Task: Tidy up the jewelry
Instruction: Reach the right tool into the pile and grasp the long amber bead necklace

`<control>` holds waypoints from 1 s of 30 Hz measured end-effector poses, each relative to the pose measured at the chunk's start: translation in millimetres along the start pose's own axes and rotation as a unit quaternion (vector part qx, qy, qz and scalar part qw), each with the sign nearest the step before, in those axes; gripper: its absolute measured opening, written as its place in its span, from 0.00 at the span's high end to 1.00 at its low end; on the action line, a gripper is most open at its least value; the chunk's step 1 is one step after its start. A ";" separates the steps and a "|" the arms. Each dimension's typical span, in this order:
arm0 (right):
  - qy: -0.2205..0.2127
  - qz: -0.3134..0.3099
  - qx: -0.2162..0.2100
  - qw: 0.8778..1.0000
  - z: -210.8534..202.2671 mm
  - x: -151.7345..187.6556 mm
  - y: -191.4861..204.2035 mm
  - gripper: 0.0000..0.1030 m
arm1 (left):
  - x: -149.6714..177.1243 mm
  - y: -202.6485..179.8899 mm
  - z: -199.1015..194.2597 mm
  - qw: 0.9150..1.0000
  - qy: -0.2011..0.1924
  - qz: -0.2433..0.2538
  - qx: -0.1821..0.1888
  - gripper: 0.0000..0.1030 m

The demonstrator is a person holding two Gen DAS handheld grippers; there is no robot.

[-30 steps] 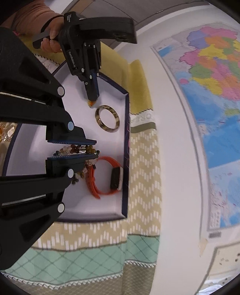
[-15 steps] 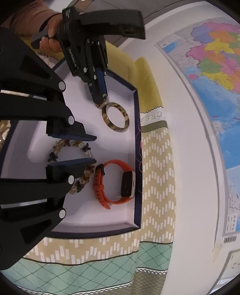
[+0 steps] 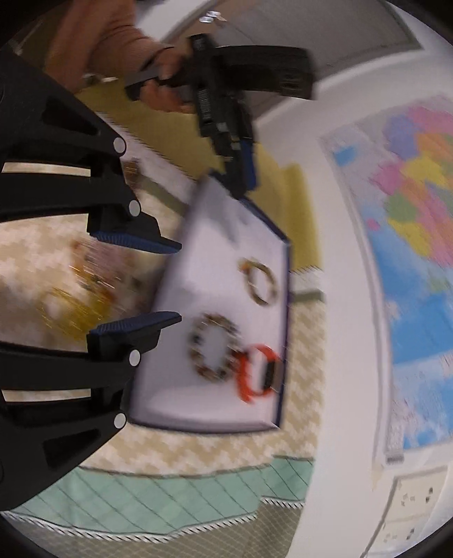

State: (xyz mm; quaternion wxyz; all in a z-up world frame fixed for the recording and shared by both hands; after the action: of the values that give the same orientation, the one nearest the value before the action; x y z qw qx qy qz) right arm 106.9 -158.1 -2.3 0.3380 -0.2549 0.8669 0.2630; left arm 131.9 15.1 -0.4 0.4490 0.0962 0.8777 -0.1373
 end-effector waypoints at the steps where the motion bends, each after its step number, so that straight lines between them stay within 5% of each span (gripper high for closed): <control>1: 0.010 -0.006 -0.001 1.000 3.4 6.6 5.2 0.66 | 6.5 -3.2 -2.8 1.000 0.003 0.001 0.004 0.51; 9: 0.030 -0.024 0.018 0.999 23.0 30.2 15.5 0.67 | 46.8 -12.2 -9.0 0.999 0.033 -0.013 0.011 0.51; 14: 0.024 -0.029 0.025 0.999 22.0 28.8 16.6 0.89 | 57.0 -13.8 -12.2 0.999 0.038 -0.021 0.013 0.51; 30: -0.072 0.034 0.009 0.997 -61.4 -6.6 9.5 0.91 | 64.8 -30.1 -24.3 0.999 0.035 -0.010 0.033 0.51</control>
State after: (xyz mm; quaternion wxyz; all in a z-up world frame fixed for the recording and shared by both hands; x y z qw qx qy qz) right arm 77.5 -188.0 44.0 0.3930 -0.2028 0.8506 0.2843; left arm 67.1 -2.4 -35.0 0.4132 0.1072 0.8886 -0.1676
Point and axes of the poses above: each gripper's, at about its wrist camera, not at the fingertips, and z roughly the way its jaws point, y to its left, x to its underside, the point moved 5 cm from there along z, roughly the way its jaws point, and after that the axes turned 7 degrees about -y, right-handed, at the moved point
